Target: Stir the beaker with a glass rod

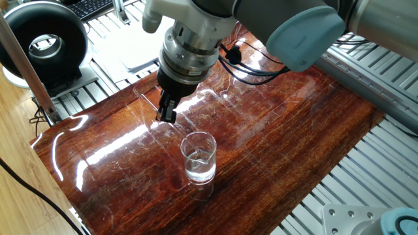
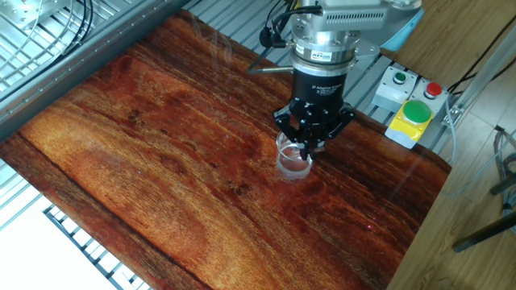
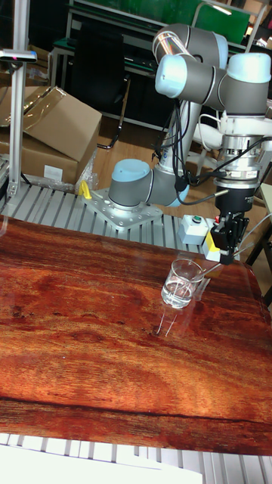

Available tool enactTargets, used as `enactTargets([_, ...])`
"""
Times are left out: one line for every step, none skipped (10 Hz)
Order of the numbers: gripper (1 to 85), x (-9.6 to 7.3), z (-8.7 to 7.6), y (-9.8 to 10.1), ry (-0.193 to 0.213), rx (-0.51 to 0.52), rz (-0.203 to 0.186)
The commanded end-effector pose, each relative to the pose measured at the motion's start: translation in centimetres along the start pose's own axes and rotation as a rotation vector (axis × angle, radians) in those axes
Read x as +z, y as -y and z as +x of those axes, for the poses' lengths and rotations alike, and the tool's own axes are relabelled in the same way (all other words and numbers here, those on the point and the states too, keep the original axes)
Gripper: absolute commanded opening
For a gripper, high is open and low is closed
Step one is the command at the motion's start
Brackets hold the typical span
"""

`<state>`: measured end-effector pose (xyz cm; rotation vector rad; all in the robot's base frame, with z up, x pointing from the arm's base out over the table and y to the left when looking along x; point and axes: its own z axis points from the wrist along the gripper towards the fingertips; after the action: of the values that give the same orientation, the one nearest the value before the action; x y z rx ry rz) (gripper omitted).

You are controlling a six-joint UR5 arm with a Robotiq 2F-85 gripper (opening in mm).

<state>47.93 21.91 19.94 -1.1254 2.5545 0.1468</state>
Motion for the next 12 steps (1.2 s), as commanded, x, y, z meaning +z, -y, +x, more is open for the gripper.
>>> enactTargets([8.0, -0.36, -0.1, -0.2, 0.019, 0.002, -0.013])
enactTargets([10.0, -0.37, -0.15, -0.19, 0.021, -0.002, -0.012])
enactTargets([10.7, -0.37, -0.18, -0.16, 0.022, -0.002, -0.011])
enactTargets([11.0, -0.36, -0.22, -0.09, 0.024, -0.004, -0.009])
enactTargets([11.0, -0.32, -0.26, -0.01, 0.026, -0.007, -0.006])
enactTargets([11.3, -0.28, -0.3, 0.06, 0.028, -0.008, -0.004])
enactTargets([11.3, -0.22, -0.27, 0.04, 0.027, -0.007, -0.005])
enactTargets([11.3, -0.2, -0.23, 0.06, 0.026, -0.004, -0.004])
enactTargets([11.3, -0.15, -0.24, -0.02, 0.03, 0.0, -0.007])
enactTargets([11.3, -0.11, -0.26, -0.05, 0.033, 0.004, -0.008])
enactTargets([11.7, -0.12, -0.24, -0.09, 0.034, 0.005, -0.009])
enactTargets([12.7, -0.14, -0.24, -0.13, 0.035, 0.005, -0.01])
